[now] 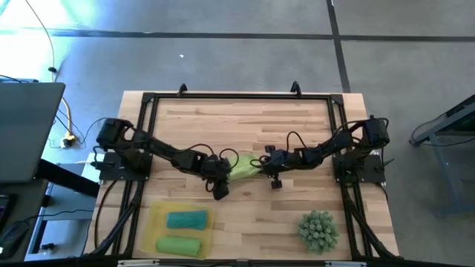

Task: Roll microfiber towels into tight, uniform cylinder then place into a basket
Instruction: Roll the light green microfiber towel

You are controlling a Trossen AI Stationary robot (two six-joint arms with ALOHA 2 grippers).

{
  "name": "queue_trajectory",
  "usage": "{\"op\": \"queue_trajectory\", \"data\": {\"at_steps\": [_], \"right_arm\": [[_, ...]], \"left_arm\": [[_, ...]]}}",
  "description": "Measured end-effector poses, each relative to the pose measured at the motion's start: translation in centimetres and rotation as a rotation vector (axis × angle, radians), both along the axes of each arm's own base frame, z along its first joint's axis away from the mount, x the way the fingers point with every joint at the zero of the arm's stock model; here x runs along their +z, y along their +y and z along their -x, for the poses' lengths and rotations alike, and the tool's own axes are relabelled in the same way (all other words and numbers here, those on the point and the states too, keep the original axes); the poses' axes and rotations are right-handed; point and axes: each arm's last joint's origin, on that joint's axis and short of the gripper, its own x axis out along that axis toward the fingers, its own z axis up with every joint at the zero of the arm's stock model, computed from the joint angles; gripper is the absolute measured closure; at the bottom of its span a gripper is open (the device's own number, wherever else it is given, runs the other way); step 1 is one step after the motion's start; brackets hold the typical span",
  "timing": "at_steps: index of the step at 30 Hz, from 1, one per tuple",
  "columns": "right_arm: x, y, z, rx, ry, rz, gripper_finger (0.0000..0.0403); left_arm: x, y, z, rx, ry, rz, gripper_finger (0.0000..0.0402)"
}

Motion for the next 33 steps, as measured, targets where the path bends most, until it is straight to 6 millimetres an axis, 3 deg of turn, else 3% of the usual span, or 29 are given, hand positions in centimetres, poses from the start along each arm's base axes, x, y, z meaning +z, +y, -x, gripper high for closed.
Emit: {"op": "queue_trajectory", "data": {"at_steps": [7, 14, 19, 23, 33], "right_arm": [[0.1, -0.1, -0.2, -0.026, 0.011, -0.022, 0.0391], [1.5, -0.6, -2.1, -0.083, 0.092, -0.266, 0.0398], [2.8, -1.4, -3.3, -0.139, 0.193, -0.509, 0.0399], [3.7, -2.3, -3.9, -0.169, 0.239, -0.648, 0.04], [4.0, -3.9, -3.9, -0.23, 0.255, -0.733, 0.04]], "left_arm": [[1.2, -0.7, 1.0, -0.047, 0.036, -0.038, 0.0297], [2.1, -2.6, 0.2, -0.208, -0.096, -0.272, 0.0296], [1.4, -3.3, -0.3, -0.228, -0.097, -0.491, 0.0295], [0.4, -3.5, -0.6, -0.257, -0.074, -0.527, 0.0286], [-2.0, -2.5, -0.9, -0.231, 0.041, -0.708, 0.0231]]}}
